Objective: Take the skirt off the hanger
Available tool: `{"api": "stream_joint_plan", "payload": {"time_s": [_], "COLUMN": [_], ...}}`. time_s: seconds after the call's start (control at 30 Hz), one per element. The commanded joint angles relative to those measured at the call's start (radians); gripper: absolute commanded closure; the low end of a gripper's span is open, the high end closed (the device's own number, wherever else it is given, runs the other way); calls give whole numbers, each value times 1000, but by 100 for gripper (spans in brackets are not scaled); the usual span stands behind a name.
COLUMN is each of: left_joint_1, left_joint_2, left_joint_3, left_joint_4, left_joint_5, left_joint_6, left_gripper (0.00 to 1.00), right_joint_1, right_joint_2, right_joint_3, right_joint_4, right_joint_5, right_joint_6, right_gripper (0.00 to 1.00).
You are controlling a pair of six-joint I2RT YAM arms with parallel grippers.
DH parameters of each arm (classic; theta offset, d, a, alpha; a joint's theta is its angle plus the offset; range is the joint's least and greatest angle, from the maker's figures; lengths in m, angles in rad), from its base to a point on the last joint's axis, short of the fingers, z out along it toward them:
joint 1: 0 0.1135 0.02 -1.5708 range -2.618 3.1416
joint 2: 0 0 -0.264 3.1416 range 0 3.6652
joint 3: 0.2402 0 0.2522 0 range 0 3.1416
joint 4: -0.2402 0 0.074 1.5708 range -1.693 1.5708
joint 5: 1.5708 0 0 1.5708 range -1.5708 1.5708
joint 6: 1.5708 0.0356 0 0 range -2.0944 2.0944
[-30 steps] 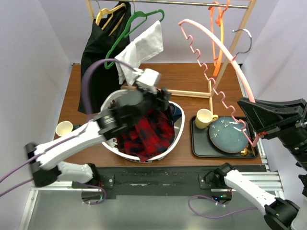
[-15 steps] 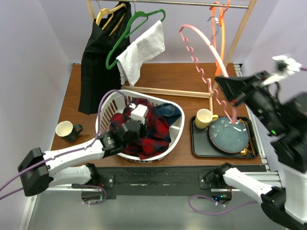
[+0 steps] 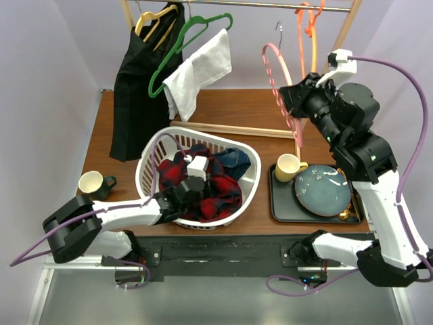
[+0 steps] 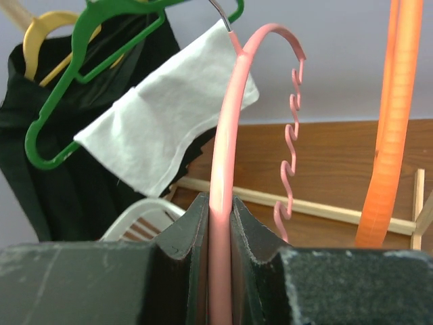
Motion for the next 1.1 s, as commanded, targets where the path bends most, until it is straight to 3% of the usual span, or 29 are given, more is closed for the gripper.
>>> {"api": "stream_joint_plan", "payload": {"time_s": [0.0, 0.2, 0.27, 0.43, 0.7, 0.9, 1.07], "left_joint_1": [0, 0, 1, 0, 1, 0, 1], "left_joint_2": [-37, -116, -126, -201, -324, -367, -441], "left_joint_3": [128, 390, 453, 513, 470, 462, 386], "left_joint_4": [-168, -345, -385, -454, -497, -577, -534], "left_joint_5": [25, 130, 158, 166, 117, -3, -41], "left_joint_6": [34, 212, 237, 297, 476, 545, 568], "left_gripper": [57, 29, 25, 0, 0, 0, 0], "right_joint_1": [1, 2, 2, 1, 2, 2, 2], "right_joint_2": [41, 115, 121, 123, 163, 216, 275], "right_joint_3": [29, 101, 116, 113, 130, 162, 187], "right_joint_4": [193, 236, 246, 292, 369, 413, 409], "right_joint_5": [82, 96, 93, 90, 87, 127, 134], "right_joint_6": [-16, -13, -13, 2, 28, 28, 25], "right_gripper": [100, 100, 100, 100, 100, 100, 100]}}
